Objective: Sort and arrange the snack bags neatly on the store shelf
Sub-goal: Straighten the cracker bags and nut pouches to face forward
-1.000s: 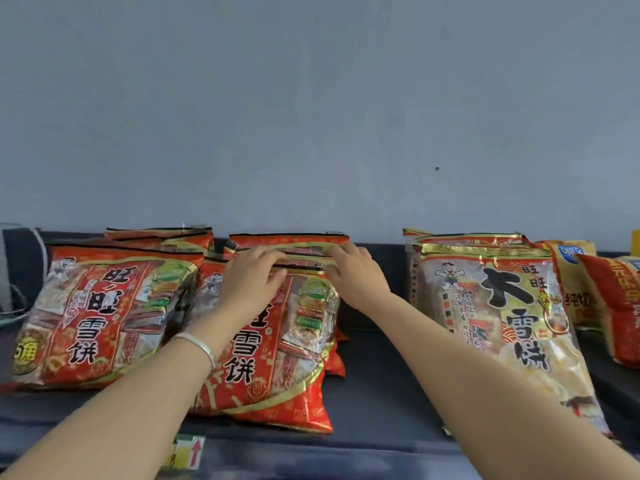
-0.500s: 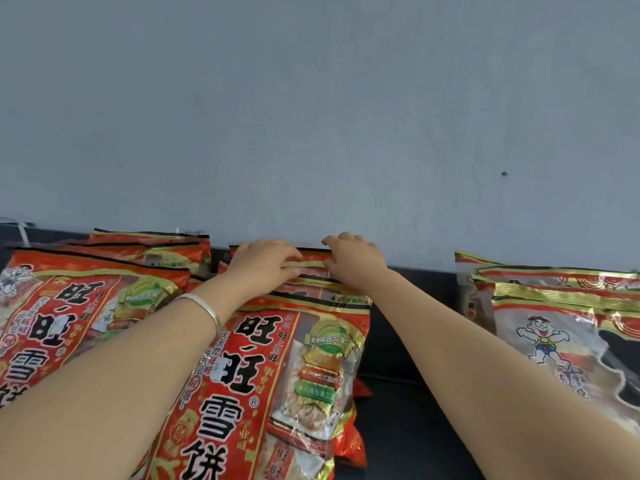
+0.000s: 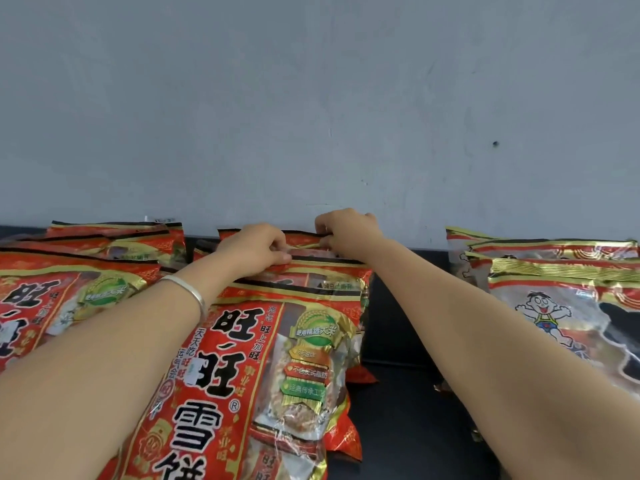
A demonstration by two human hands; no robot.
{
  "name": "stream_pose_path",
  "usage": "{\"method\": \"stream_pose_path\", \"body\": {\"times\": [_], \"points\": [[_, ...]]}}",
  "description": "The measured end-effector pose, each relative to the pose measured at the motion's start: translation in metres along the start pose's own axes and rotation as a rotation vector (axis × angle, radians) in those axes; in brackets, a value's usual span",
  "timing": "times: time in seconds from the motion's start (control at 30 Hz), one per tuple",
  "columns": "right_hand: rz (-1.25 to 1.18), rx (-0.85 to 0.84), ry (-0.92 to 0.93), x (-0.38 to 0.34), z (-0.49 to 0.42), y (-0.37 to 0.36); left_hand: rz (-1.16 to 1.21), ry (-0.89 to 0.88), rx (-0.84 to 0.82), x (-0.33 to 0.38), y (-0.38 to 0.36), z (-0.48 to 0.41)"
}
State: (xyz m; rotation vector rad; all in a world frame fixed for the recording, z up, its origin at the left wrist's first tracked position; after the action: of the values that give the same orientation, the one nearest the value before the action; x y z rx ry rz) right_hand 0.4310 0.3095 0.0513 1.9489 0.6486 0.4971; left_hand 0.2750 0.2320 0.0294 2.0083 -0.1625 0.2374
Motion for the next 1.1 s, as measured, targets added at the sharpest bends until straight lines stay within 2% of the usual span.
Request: {"method": "stream_pose_path", "body": {"times": [0.33, 0.4, 0.53, 0.6, 0.67, 0.73, 0.8, 0.87, 0.93, 1.1], "points": [[-0.087, -0.045, -0.119, 0.027, 0.017, 0.002, -0.014, 0.037, 0.089, 0.013, -0.010, 0.002], [-0.095, -0.011, -0.146, 0.024, 0.021, 0.004, -0.019, 0.031, 0.100, 0.013, -0.009, 0.004], [-0.030, 0.195, -0.058, 0.005, 0.029, 0.016, 0.044, -0.020, 0.198, 0.010, -0.002, 0.008], [-0.094, 0.128, -0.004, -0.011, 0.032, 0.016, 0.049, -0.088, 0.221, 0.007, 0.004, 0.014], [-0.105, -0.039, 0.010, -0.027, 0.034, 0.011, 0.127, -0.163, 0.127, 0.003, 0.010, 0.025], [-0.102, -0.172, 0.008, -0.037, 0.035, 0.004, 0.176, -0.206, -0.037, -0.004, 0.015, 0.038], [-0.198, -0.226, -0.011, -0.042, 0.038, -0.002, 0.154, -0.221, -0.214, -0.013, 0.018, 0.048], [-0.247, -0.234, -0.030, -0.045, 0.040, -0.004, 0.136, -0.222, -0.321, -0.019, 0.017, 0.054], [-0.212, -0.221, -0.010, -0.045, 0.042, -0.003, 0.167, -0.228, -0.297, -0.017, 0.015, 0.055], [-0.071, -0.158, -0.029, -0.027, 0.046, 0.014, 0.146, -0.212, -0.057, 0.009, 0.004, 0.053]]}}
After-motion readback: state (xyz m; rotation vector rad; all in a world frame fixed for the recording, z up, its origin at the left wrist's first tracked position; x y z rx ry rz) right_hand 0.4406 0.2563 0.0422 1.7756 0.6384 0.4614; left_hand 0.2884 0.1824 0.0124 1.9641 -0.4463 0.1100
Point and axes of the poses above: each hand's wrist, its own z-axis away from the middle knuckle, its own y-axis out of the back of the hand, x = y × z, the point moved 1 cm from there along -z, towards the middle knuckle, and after that the axes turned 2 degrees about y, right-handed, at the moved point
